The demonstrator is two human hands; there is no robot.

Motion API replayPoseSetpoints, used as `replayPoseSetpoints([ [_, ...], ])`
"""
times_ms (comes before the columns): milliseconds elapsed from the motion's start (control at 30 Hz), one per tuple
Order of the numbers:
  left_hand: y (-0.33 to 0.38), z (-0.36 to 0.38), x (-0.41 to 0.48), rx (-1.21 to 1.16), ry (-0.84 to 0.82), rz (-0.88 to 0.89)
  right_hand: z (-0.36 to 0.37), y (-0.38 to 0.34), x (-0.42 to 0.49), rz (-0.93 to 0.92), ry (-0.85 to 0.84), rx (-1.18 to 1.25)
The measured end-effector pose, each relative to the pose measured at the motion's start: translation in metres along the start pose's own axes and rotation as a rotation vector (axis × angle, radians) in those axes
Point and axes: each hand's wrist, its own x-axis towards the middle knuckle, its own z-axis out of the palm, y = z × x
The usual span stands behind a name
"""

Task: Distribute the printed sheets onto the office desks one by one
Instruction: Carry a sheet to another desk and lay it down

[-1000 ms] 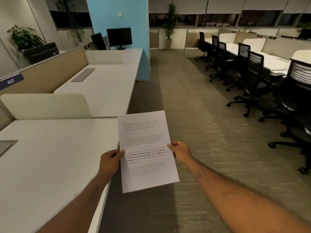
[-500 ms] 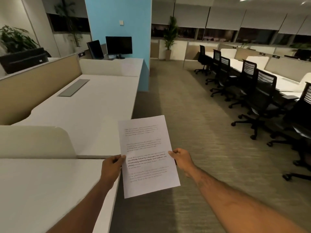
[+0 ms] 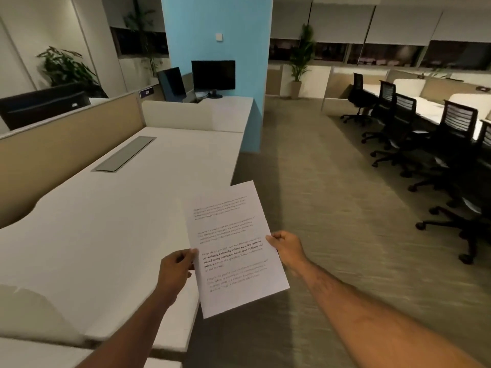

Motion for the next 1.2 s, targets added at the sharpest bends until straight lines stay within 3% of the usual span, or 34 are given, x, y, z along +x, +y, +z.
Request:
replayPoseSetpoints([
  [300,0.024,0.038,0.136,-0.008,0.208,-0.064,0.028,-0.06,0.198,-0.022,-0.202,-0.14],
  [667,0.005,0.0,0.301,-0.07,0.402,-0.105,0.154,-0.094,0.383,-0.101,-0.381,-0.265],
  [1200,-0.009,-0.049,0.404,-0.093,0.506,-0.261,0.311,-0.133,0.533,-0.238,-0.543,-0.498],
])
